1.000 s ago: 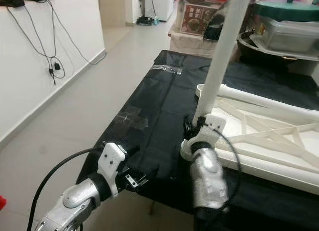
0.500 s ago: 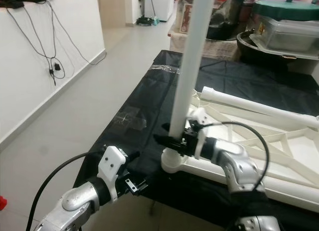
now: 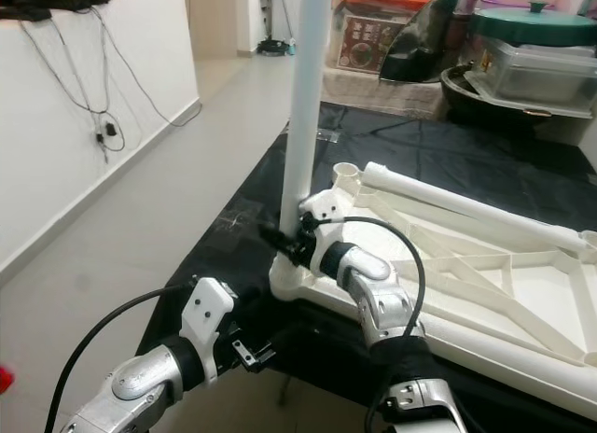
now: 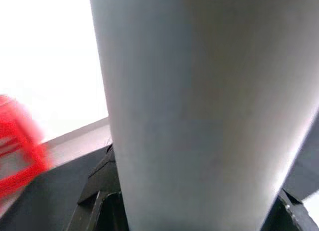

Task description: Building children table

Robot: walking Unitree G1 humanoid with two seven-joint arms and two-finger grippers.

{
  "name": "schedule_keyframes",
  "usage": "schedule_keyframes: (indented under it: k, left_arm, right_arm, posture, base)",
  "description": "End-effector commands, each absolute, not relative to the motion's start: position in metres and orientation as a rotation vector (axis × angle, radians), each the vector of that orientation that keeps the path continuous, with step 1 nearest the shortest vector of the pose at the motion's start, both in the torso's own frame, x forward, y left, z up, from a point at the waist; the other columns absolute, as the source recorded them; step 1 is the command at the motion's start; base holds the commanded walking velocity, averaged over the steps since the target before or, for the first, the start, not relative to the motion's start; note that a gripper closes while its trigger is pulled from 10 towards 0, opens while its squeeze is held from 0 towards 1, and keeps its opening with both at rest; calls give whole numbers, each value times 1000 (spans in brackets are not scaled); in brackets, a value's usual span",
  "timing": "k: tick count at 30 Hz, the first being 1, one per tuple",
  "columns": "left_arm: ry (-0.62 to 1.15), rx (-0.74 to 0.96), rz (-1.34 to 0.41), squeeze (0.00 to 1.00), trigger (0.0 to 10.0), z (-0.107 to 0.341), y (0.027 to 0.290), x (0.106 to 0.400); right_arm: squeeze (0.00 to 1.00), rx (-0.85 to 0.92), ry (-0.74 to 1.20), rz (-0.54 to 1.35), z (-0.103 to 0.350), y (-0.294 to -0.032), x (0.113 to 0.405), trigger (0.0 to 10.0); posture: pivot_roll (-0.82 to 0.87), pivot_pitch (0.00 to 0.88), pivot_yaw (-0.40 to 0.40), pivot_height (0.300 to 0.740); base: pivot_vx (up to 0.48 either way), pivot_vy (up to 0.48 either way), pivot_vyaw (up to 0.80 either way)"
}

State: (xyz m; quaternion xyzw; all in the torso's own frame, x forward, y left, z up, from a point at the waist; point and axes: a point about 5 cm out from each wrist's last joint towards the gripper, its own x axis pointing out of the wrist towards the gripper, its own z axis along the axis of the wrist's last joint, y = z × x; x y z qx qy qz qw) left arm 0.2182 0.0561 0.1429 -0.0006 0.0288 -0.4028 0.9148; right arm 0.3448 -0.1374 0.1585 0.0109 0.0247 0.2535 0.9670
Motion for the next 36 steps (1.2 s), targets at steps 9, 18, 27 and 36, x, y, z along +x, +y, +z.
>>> schedule_keyframes:
  k: [9,18,27,36]
  left_arm:
    - [63,-1,-837,0,10000,144,56,217]
    - [67,-1,-834,0,10000,144,56,217]
    - [73,-3,-833,0,10000,143,57,216]
    - [76,-6,-830,0,10000,142,58,216]
  right_arm:
    - [0,140,41,-367,150,-172,322,0]
    - [0,240,65,-422,144,-137,318,10000]
    - [0,188,-11,-294,148,-125,307,10000]
    - [0,143,-24,-117,134,-144,269,10000]
  posture:
    - [147,0,-49,740]
    - [147,0,-51,740]
    - [140,0,-51,740]
    - [127,0,-42,740]
  base:
    - [0,0,0]
    - [0,0,0]
    - [0,0,0]
    - [0,0,0]
